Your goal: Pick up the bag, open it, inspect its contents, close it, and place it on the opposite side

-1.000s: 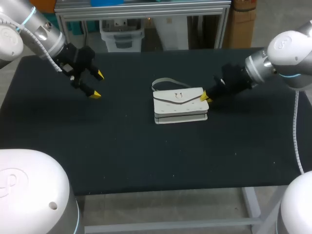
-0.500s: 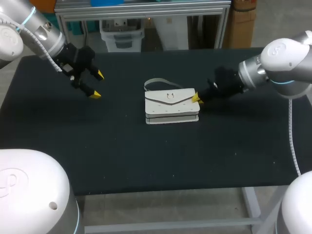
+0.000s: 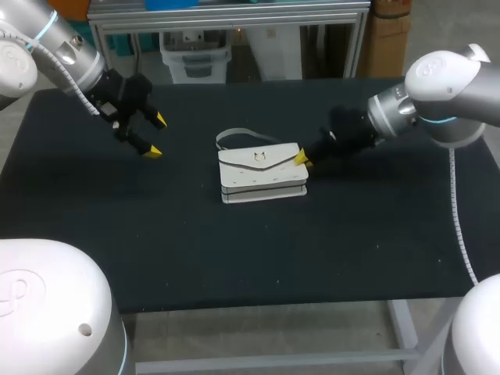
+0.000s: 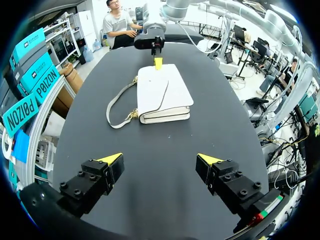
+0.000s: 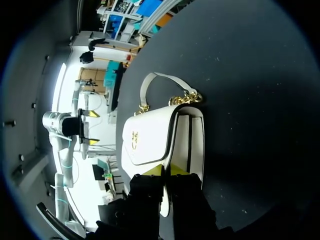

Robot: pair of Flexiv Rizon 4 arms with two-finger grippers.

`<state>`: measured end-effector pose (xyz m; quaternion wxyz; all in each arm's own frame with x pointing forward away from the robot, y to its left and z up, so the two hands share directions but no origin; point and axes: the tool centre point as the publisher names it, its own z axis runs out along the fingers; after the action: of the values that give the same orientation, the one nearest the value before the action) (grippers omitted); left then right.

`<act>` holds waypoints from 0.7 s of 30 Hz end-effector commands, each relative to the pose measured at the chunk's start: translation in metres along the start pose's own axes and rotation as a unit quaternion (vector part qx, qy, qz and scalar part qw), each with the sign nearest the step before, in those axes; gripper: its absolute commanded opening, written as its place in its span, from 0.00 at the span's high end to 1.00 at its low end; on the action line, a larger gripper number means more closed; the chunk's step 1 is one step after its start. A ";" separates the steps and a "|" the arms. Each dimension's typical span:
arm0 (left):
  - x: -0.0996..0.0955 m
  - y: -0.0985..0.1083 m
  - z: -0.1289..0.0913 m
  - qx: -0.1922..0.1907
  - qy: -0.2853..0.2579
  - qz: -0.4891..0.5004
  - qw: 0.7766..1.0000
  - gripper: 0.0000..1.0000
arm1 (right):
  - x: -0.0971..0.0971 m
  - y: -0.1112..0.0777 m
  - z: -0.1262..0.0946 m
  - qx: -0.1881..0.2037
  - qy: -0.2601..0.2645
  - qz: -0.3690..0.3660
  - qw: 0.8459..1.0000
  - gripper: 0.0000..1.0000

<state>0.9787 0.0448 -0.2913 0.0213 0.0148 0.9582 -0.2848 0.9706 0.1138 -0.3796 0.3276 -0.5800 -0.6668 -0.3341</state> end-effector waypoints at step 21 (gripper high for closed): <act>0.000 0.000 0.001 0.001 0.000 0.000 1.000 0.00 | 0.011 -0.009 0.025 -0.001 0.013 0.007 1.000 1.00</act>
<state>0.9787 0.0448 -0.2913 0.0213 0.0149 0.9582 -0.2848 0.9605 0.1395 -0.3845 0.3377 -0.5806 -0.6585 -0.3395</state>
